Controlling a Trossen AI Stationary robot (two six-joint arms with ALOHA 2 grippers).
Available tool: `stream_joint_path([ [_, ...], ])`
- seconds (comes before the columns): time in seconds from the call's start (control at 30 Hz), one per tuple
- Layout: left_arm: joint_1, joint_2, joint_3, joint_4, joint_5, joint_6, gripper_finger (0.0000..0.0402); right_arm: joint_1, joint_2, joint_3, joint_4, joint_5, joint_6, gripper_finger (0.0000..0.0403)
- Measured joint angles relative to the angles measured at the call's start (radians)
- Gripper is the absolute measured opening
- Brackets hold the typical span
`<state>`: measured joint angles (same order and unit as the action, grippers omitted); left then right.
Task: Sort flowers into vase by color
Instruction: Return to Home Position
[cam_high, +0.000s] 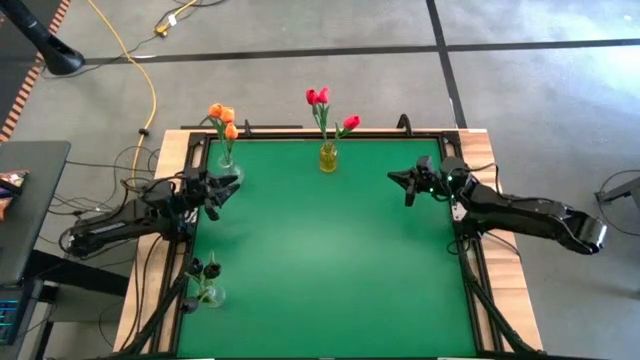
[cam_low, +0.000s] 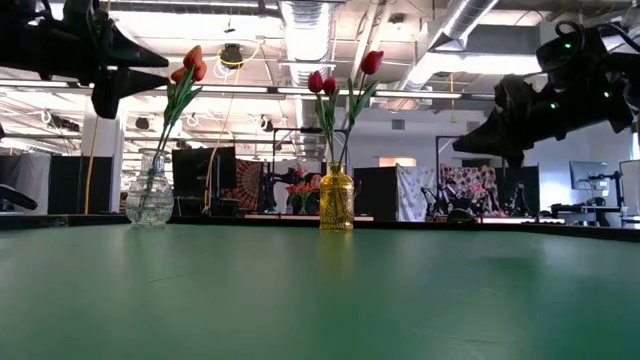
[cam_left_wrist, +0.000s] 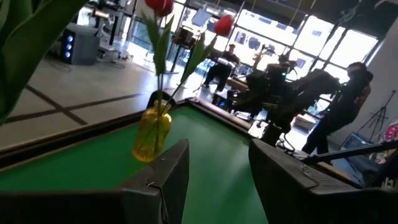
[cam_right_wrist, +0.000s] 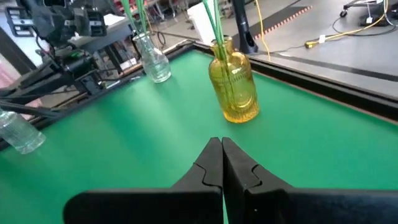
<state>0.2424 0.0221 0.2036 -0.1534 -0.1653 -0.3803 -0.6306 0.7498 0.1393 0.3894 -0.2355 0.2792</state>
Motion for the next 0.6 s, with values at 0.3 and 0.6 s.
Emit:
stream_joint_path([
  [0.3, 0.0, -0.018, 0.0, -0.017, -0.005, -0.025, 0.0155, 0.012, -0.133, -0.123, 0.125, 0.087, 0.12, 0.0018],
  [0.6, 0.0, -0.018, 0.0, -0.017, -0.009, -0.032, 0.0155, 0.012, -0.369, -0.107, -0.139, 0.106, 0.105, 0.0018],
])
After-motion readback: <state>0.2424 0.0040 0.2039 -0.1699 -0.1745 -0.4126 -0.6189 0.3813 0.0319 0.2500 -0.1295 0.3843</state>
